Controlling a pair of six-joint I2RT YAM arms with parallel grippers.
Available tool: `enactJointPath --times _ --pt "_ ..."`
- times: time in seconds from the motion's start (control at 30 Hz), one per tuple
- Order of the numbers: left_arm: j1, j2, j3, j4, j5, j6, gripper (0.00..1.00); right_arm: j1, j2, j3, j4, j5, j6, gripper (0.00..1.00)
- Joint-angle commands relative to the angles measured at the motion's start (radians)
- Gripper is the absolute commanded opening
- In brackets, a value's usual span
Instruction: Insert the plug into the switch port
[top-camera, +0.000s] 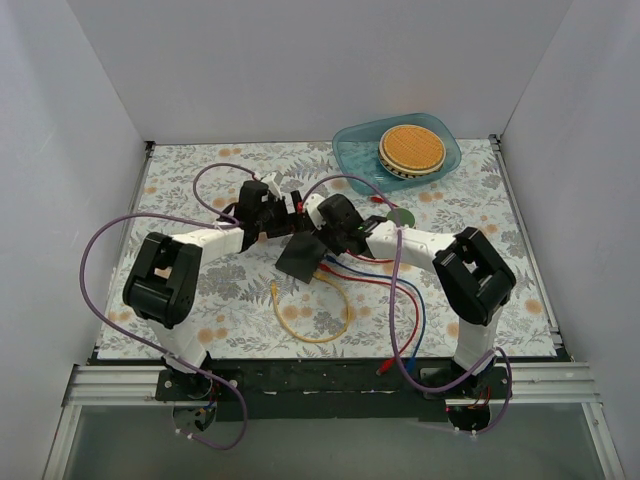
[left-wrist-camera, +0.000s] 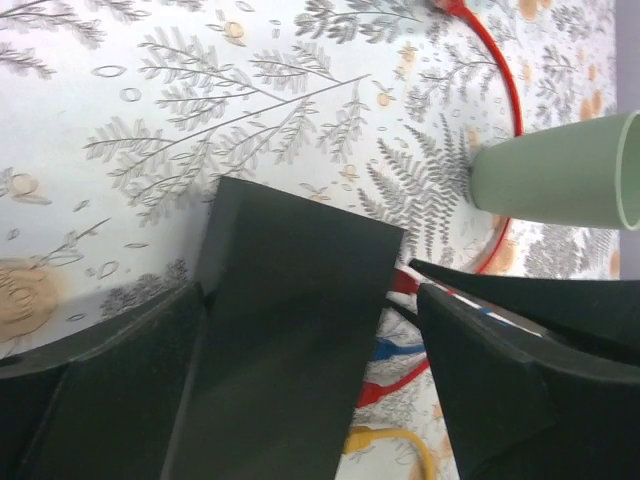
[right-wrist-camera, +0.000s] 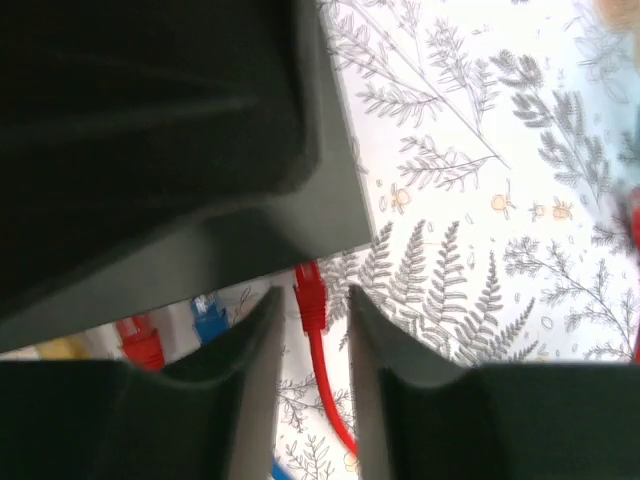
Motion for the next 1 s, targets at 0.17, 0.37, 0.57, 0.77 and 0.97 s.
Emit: enactJointPath --times 0.17,0.37,0.57,0.77,0.97 --pt "0.001 -0.136 0.05 -0.095 -0.086 -0.015 0.98 0.028 -0.16 -0.011 0.188 0.02 0.054 0.72" --pt "0.005 -0.39 -0.06 -0.126 -0.207 -0.008 0.98 0.026 -0.352 -0.125 0.219 -0.02 0.095 0.9" --pt "0.007 -0.625 -0.1 -0.216 -0.215 -0.04 0.98 0.026 -0.599 -0.266 0.237 -0.083 0.161 0.98" --pt "0.007 -0.806 -0.103 -0.342 -0.293 -0.106 0.98 0.026 -0.872 -0.438 0.225 -0.064 0.246 0.99" --pt "0.007 -0.92 -0.09 -0.465 -0.321 -0.13 0.98 0.028 -1.038 -0.539 0.177 -0.04 0.347 0.98"
